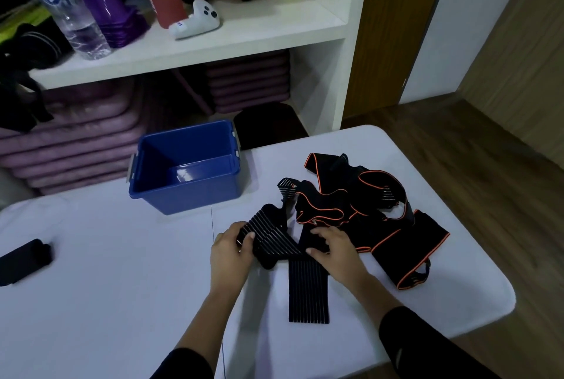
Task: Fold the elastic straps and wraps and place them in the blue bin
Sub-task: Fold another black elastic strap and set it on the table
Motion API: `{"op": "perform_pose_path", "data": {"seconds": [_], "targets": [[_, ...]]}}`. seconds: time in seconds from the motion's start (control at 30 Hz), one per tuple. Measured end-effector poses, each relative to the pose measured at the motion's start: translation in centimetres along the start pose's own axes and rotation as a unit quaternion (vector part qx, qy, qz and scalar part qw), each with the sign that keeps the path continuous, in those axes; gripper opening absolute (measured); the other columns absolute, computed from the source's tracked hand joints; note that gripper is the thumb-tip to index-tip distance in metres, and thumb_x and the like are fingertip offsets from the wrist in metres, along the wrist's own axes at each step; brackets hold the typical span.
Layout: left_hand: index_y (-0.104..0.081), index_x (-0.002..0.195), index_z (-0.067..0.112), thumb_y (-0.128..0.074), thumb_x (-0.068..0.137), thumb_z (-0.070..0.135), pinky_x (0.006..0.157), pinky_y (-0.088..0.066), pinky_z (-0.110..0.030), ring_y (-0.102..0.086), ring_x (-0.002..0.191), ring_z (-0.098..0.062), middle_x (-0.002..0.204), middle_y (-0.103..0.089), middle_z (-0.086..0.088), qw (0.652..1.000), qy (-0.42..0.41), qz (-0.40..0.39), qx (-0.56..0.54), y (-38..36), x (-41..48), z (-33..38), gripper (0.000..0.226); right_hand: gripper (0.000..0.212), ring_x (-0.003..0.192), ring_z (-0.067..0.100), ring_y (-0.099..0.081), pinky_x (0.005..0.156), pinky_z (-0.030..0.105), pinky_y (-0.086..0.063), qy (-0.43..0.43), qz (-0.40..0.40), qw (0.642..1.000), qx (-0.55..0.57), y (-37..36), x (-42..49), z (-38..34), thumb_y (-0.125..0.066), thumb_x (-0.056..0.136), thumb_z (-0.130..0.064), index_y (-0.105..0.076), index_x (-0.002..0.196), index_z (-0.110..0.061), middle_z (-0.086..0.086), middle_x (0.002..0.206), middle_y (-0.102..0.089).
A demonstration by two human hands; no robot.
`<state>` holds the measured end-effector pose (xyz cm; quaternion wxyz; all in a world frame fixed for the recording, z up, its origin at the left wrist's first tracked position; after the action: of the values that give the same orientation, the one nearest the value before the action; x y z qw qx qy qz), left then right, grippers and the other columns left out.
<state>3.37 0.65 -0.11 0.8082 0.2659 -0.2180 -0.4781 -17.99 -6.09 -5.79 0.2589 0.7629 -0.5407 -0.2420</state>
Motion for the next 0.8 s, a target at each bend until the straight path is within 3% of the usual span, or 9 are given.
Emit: {"op": "perform_pose_path", "data": {"seconds": [0.27, 0.43, 0.53, 0.6, 0.7, 0.8], "targets": [[-0.062, 0.101, 0.016, -0.055, 0.089, 0.013, 0.07, -0.046, -0.034, -0.055, 0.084, -0.026, 0.081, -0.063, 0.0, 0.999, -0.007, 0.012, 0.029, 0.5, -0.5, -1.7, 0.014, 0.037, 0.121, 0.019, -0.043, 0.101, 0.023, -0.03, -0.013, -0.028, 0.999, -0.017, -0.6, -1.9, 1.4, -0.049, 0.094, -0.015, -0.05, 0.131, -0.017, 0.002, 0.127, -0.054], [-0.061, 0.098, 0.02, -0.054, 0.089, 0.015, 0.075, -0.044, -0.034, -0.056, 0.086, -0.024, 0.085, -0.064, -0.004, 0.998, 0.041, 0.043, -0.008, 2.0, -0.2, -3.0, 0.012, 0.036, 0.117, 0.017, -0.044, 0.099, 0.022, -0.033, 0.009, 0.015, 1.0, -0.025, 0.0, -1.4, 1.2, -0.049, 0.093, -0.012, -0.053, 0.128, -0.016, 0.001, 0.125, -0.055], [-0.061, 0.097, 0.02, -0.054, 0.089, 0.014, 0.076, -0.046, -0.035, -0.056, 0.087, -0.023, 0.087, -0.065, -0.002, 0.997, 0.048, 0.05, -0.022, 2.6, -0.3, -3.4, 0.012, 0.035, 0.115, 0.018, -0.046, 0.101, 0.029, -0.039, 0.019, 0.032, 0.999, -0.006, -0.1, -0.7, 0.2, -0.05, 0.094, -0.018, -0.052, 0.13, -0.016, 0.003, 0.124, -0.057], [-0.061, 0.094, 0.022, -0.055, 0.089, 0.013, 0.075, -0.047, -0.035, -0.057, 0.086, -0.022, 0.085, -0.065, 0.0, 0.997, 0.052, 0.044, -0.03, 2.7, -0.6, -3.6, 0.012, 0.037, 0.108, 0.016, -0.051, 0.096, 0.031, -0.045, 0.0, 0.043, 0.997, 0.063, -0.3, -0.1, -1.0, -0.049, 0.095, -0.027, -0.05, 0.131, -0.019, 0.002, 0.119, -0.059], [-0.061, 0.091, 0.024, -0.056, 0.088, 0.012, 0.072, -0.049, -0.034, -0.059, 0.083, -0.021, 0.083, -0.065, 0.003, 0.997, 0.058, 0.032, -0.041, 2.5, -1.2, -3.7, 0.013, 0.048, 0.085, 0.011, -0.058, 0.076, 0.016, -0.047, -0.021, 0.012, 0.989, 0.143, -0.5, 1.1, -2.9, -0.055, 0.09, -0.04, -0.044, 0.135, -0.027, 0.002, 0.106, -0.062], [-0.062, 0.089, 0.024, -0.057, 0.087, 0.011, 0.07, -0.048, -0.029, -0.059, 0.082, -0.018, 0.082, -0.065, 0.006, 0.997, 0.053, 0.023, -0.046, 2.4, -1.6, -3.5, 0.014, 0.054, 0.071, 0.013, -0.057, 0.069, 0.023, -0.048, -0.025, 0.008, 0.991, 0.128, -1.0, 2.5, -3.9, -0.063, 0.085, -0.04, -0.045, 0.134, -0.027, 0.011, 0.087, -0.064]]}}
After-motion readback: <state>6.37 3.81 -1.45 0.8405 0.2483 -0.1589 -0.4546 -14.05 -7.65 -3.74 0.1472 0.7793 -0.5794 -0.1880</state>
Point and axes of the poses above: each hand's wrist, its own x-axis towards the middle knuckle, its own y-axis out of the back of the hand, z = x × y, the point moved 1 cm from there along x, towards the middle knuckle
